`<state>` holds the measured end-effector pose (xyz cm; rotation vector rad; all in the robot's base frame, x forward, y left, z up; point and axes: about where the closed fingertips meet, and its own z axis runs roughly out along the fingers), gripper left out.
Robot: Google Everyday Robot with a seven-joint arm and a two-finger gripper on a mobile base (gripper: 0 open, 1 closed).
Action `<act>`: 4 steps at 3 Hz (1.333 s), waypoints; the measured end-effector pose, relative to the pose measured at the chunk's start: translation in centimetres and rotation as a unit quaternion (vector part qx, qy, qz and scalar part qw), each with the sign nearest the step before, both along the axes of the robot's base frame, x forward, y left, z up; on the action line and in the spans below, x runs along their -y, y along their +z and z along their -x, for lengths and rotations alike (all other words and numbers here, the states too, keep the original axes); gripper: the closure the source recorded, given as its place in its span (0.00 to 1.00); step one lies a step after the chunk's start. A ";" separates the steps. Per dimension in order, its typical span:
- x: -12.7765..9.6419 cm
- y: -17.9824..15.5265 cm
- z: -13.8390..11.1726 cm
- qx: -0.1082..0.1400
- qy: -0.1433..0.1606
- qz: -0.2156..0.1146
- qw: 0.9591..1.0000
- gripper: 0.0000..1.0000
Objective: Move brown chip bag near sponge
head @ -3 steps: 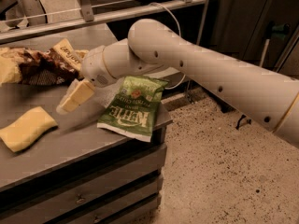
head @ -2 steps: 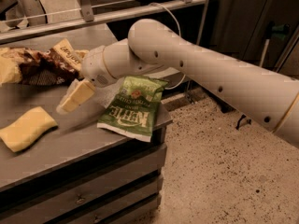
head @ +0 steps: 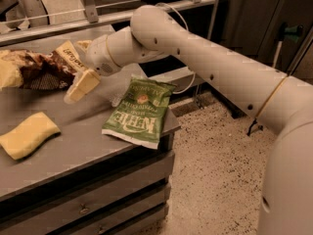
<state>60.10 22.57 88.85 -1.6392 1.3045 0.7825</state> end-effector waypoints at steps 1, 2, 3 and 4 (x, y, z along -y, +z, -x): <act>-0.9 -0.2 -2.4 0.004 0.001 0.001 1.000 0.00; -2.3 -0.3 -3.7 0.002 -0.007 -0.003 1.000 0.19; -3.2 -0.3 -4.1 -0.005 -0.019 -0.011 1.000 0.41; -3.9 -0.1 -3.8 -0.011 -0.029 -0.019 0.999 0.65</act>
Offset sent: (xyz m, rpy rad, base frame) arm 0.0557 0.0343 -0.0024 0.0198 -0.0005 -0.0477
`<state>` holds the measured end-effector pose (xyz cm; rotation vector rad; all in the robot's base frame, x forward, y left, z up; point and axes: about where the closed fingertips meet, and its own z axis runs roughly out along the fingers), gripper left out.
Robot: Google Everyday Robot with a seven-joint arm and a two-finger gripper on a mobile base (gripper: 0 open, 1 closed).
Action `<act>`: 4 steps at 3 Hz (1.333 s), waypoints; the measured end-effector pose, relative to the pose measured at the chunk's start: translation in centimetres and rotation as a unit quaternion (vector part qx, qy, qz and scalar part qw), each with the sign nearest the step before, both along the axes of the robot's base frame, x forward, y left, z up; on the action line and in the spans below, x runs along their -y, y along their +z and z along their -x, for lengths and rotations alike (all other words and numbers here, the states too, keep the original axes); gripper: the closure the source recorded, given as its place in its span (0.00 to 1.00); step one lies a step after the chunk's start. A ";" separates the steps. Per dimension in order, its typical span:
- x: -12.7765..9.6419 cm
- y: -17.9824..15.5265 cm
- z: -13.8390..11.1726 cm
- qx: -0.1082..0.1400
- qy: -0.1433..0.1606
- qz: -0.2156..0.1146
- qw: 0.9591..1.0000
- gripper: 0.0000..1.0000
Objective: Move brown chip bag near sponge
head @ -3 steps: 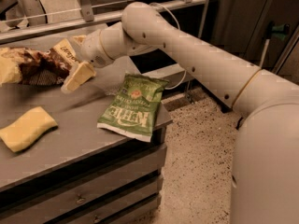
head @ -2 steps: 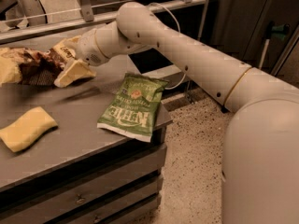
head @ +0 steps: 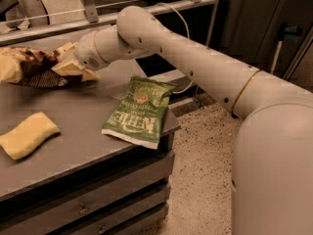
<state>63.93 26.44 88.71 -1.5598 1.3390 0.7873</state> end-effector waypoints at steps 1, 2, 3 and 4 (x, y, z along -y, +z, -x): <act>0.0 0.8 1.0 0.003 0.000 0.003 1.000 0.87; -0.4 2.7 3.1 0.008 0.013 0.004 1.000 1.00; -1.5 4.2 5.5 0.008 0.023 -0.003 1.000 1.00; -2.5 4.8 7.3 0.000 0.031 -0.012 0.999 1.00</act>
Offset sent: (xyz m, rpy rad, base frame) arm -0.0532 0.0035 0.0521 -0.0079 -0.0316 0.0467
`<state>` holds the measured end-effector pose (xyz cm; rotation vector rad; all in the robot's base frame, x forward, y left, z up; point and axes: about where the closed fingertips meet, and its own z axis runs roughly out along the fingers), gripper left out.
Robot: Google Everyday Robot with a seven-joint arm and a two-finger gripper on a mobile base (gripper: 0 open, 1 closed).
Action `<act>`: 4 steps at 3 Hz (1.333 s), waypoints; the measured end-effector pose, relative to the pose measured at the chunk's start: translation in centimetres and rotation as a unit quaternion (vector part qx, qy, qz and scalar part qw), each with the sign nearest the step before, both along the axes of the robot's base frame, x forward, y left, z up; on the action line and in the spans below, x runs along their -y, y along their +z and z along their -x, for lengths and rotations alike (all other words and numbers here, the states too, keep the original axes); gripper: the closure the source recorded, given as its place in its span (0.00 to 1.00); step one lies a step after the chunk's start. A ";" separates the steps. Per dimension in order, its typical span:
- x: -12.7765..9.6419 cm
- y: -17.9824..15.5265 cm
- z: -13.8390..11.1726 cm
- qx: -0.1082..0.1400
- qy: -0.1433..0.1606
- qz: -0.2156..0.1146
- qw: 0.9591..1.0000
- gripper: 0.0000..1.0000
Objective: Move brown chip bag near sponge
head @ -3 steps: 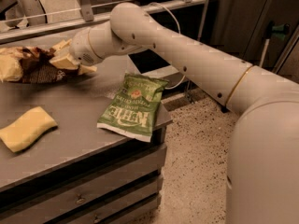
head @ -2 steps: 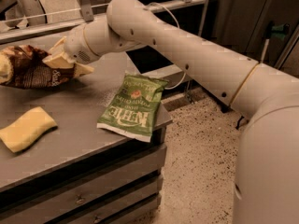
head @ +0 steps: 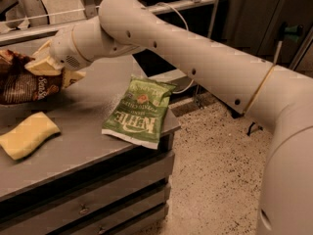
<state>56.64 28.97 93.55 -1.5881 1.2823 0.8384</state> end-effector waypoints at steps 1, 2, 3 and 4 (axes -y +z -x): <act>-0.8 -0.1 1.2 -0.013 0.004 -0.006 1.000 0.85; -0.8 -0.2 2.0 -0.024 0.002 -0.006 1.000 0.62; -0.6 -0.3 2.6 -0.031 0.001 -0.004 1.000 0.39; -0.4 -0.6 3.0 -0.038 -0.001 -0.004 0.999 0.15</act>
Offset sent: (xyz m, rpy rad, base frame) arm -0.0258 0.0034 -0.0050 0.0124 0.0737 -0.0099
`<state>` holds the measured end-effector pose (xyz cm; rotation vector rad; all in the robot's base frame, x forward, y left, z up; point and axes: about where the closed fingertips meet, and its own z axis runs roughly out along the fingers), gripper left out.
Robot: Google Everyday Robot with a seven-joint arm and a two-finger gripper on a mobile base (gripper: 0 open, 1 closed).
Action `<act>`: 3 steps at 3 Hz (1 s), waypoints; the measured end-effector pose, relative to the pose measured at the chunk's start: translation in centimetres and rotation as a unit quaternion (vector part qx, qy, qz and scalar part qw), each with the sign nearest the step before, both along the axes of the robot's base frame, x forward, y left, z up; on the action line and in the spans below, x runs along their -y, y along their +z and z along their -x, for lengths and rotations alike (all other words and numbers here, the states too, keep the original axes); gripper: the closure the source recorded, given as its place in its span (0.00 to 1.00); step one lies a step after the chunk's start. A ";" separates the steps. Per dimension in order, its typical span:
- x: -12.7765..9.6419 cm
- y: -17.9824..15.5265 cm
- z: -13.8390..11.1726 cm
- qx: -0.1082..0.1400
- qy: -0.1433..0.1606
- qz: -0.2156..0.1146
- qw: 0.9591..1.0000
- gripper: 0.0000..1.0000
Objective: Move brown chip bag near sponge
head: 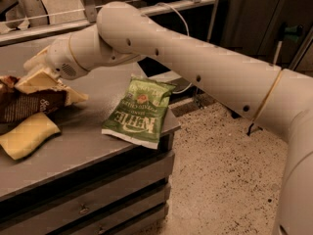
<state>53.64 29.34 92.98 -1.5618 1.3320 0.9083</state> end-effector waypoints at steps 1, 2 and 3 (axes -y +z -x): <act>0.2 -0.2 0.3 -0.005 -0.002 0.001 1.000 0.00; 0.3 -0.2 0.3 -0.005 -0.002 0.001 1.000 0.00; 3.3 0.3 -0.1 0.001 -0.009 -0.007 1.000 0.00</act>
Offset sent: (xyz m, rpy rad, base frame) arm -0.0008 -0.0312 -0.0001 -0.0031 0.0244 -0.0571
